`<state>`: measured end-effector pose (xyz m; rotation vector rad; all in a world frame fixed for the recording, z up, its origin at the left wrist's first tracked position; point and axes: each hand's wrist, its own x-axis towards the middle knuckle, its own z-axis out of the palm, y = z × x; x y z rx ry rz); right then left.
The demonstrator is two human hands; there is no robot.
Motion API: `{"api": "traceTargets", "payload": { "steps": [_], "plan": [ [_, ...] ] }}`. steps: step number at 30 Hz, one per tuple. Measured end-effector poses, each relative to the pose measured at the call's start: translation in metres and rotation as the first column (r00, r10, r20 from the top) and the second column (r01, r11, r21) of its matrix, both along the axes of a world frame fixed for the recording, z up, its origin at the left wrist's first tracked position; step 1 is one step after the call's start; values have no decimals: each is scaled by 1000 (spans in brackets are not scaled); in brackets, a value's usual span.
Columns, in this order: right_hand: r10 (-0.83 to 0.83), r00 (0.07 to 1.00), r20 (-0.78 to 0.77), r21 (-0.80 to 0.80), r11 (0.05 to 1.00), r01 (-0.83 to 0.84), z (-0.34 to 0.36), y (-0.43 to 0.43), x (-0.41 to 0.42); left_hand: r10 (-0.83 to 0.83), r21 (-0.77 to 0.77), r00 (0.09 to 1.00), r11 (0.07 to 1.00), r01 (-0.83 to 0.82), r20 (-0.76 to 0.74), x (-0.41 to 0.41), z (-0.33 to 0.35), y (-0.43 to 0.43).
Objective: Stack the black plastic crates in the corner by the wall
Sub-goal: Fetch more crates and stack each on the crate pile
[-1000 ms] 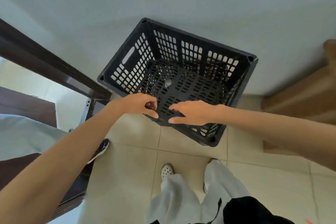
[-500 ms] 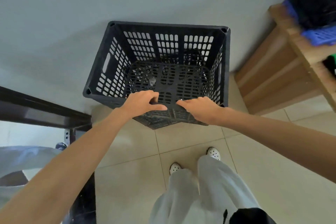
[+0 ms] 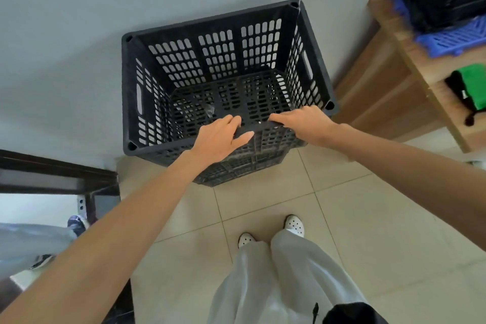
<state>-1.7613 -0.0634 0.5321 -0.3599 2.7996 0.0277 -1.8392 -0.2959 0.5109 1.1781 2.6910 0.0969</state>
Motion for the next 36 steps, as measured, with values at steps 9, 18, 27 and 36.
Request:
{"api": "traceTargets", "payload": {
  "steps": [9,18,27,36],
  "plan": [
    [-92,996,12,8,996,92,-1,54,-47,-79,58,974,996,68,213,-33,5,15],
    [-83,996,45,-10,996,83,-3,47,-58,35,-227,996,973,-53,-83,-36,8,-65],
    [-32,999,-27,7,999,32,-2,18,-41,-125,-450,984,891,56,-125,-16,18,-93],
    [-49,998,-44,25,998,50,-8,-10,-29,-233,-600,968,789,134,-90,-13,19,-118]
  ]
}}
